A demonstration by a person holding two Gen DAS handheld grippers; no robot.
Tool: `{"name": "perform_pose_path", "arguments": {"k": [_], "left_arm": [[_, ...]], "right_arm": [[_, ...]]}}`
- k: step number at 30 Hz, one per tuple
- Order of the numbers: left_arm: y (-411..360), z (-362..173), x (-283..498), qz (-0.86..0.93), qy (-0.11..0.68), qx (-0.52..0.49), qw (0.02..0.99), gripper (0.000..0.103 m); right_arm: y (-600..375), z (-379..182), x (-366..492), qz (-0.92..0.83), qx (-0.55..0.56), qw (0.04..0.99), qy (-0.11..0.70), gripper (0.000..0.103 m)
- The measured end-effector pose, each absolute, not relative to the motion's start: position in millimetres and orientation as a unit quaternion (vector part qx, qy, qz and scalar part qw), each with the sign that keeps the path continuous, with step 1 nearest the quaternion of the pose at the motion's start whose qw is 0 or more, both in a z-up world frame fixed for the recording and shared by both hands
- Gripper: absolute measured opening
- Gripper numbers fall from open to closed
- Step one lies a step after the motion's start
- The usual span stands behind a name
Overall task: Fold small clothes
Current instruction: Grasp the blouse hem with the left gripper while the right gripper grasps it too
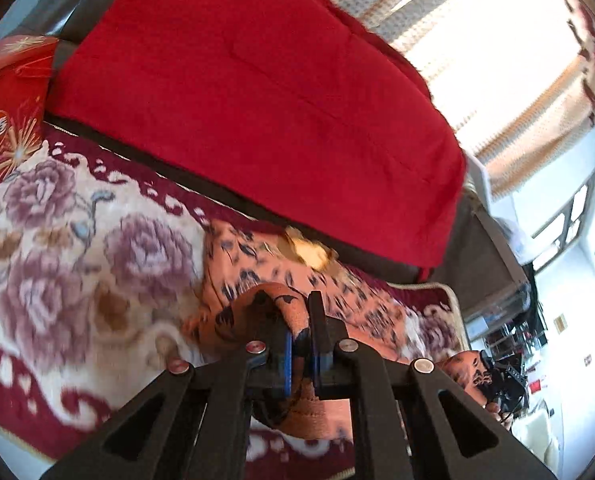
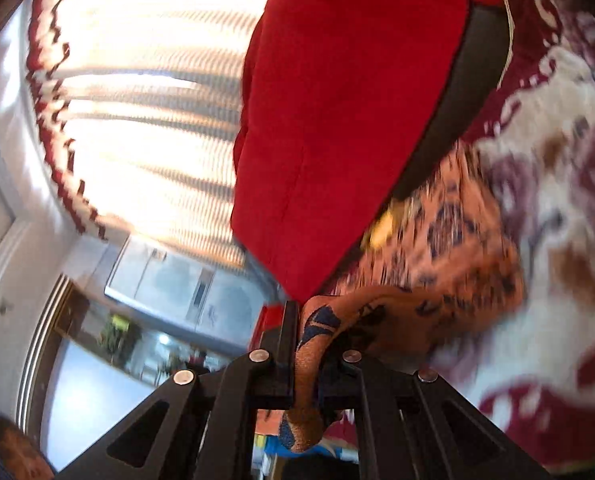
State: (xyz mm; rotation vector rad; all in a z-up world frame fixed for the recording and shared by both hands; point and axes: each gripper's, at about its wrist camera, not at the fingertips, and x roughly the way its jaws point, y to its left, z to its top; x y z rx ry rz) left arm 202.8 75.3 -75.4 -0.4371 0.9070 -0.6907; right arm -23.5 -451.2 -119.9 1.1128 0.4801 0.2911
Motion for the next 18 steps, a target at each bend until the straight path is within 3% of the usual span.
{"name": "perform_pose_path", "arguments": {"k": [6, 13, 18], "left_arm": [[40.9, -113.3, 282.6, -0.288, 0.464, -0.205, 0.812, 0.007], [12.5, -199.6, 362.9, -0.232, 0.535, -0.207, 0.786, 0.008], [16.2, -268.5, 391.9, -0.217, 0.580, -0.264, 0.740, 0.010]], "right_arm": [[-511.7, -144.6, 61.3, 0.069, 0.566, 0.789, 0.229, 0.007], [-547.8, -232.6, 153.1, 0.003, 0.626, 0.738, 0.252, 0.007], [-562.1, -287.4, 174.0, 0.021, 0.684, 0.686, 0.245, 0.012]]}}
